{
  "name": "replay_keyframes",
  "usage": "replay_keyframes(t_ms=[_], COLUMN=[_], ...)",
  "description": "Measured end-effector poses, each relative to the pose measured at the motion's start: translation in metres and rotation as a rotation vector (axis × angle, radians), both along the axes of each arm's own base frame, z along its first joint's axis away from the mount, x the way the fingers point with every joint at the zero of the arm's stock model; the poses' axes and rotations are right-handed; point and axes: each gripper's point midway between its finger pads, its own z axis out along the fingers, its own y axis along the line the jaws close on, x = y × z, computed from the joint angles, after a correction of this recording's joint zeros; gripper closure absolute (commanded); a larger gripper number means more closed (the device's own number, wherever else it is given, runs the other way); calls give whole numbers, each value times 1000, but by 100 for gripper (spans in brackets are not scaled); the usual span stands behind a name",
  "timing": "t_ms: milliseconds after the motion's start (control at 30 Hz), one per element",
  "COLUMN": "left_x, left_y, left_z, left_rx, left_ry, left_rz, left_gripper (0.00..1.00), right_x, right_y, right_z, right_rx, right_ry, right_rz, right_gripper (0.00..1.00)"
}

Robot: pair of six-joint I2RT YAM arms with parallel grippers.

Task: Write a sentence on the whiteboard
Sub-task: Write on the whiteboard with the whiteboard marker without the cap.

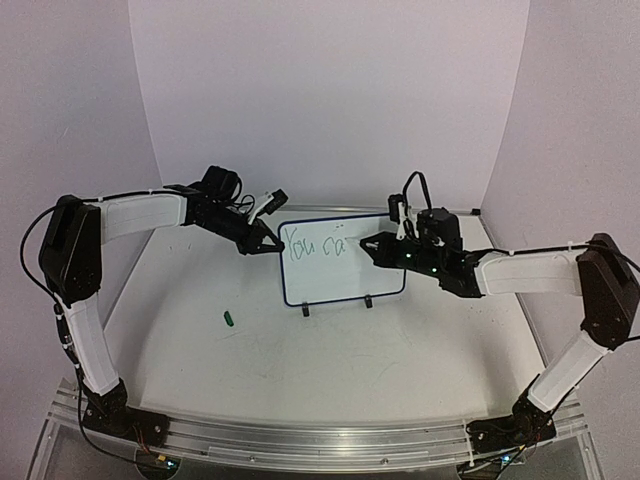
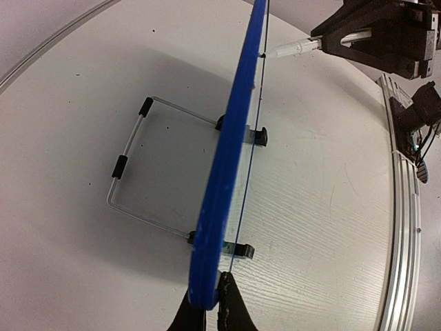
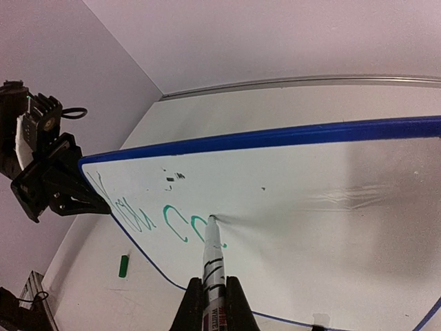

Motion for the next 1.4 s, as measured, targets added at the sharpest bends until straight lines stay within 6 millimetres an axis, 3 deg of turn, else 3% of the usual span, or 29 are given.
replay_keyframes(t_ms=[367,667,1000,1400], left_x=[0,0,0,0], left_y=[0,0,0,0], left_z=[0,0,0,0], left_rx=[0,0,0,0], left_ry=[0,0,0,0], left_rz=[0,0,0,0], left_gripper=[100,100,100,100], right_x=[0,-7,-7,-1], right_y=[-1,-7,-7,-2], right_z=[-5,-26,-25,-8], right_rx=[-4,-26,-22,12], right_ry=[13,62,62,27], right_rz=[-5,-10,-11,-12], right_gripper=[100,100,100,100])
